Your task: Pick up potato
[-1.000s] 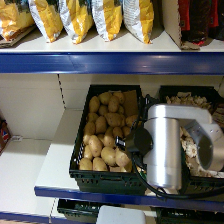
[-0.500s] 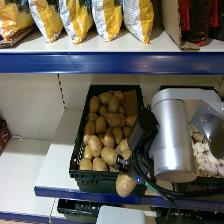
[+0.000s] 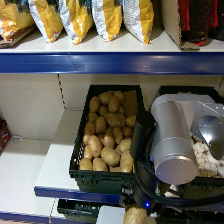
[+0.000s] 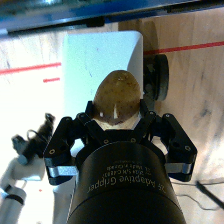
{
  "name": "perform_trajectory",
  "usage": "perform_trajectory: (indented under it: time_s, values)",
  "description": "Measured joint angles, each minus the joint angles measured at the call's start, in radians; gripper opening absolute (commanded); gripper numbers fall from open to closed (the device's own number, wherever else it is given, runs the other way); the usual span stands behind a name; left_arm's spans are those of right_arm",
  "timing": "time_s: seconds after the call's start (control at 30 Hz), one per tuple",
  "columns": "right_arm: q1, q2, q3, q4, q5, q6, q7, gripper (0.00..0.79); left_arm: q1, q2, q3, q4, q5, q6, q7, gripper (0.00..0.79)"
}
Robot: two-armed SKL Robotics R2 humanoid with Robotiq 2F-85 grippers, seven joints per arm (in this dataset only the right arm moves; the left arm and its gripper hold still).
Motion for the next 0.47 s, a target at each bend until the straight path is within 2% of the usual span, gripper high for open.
perform_trajectory:
  time_s: [0.13, 0.27, 0.47]
  values:
    - [-0.008, -0.001, 0.031, 0.001, -0.023, 0.009, 0.072, 0.000, 0.000, 0.000, 0.000, 0.000, 0.000, 0.000, 0.000, 0.000]
    - [-0.019, -0.003, 0.064, 0.002, -0.019, 0.015, 0.081, 0.001, 0.000, 0.000, 0.000, 0.000, 0.000, 0.000, 0.000, 0.000]
    - [-0.019, -0.008, 0.074, 0.003, -0.013, 0.015, 0.085, 0.000, 0.000, 0.000, 0.000, 0.000, 0.000, 0.000, 0.000, 0.000]
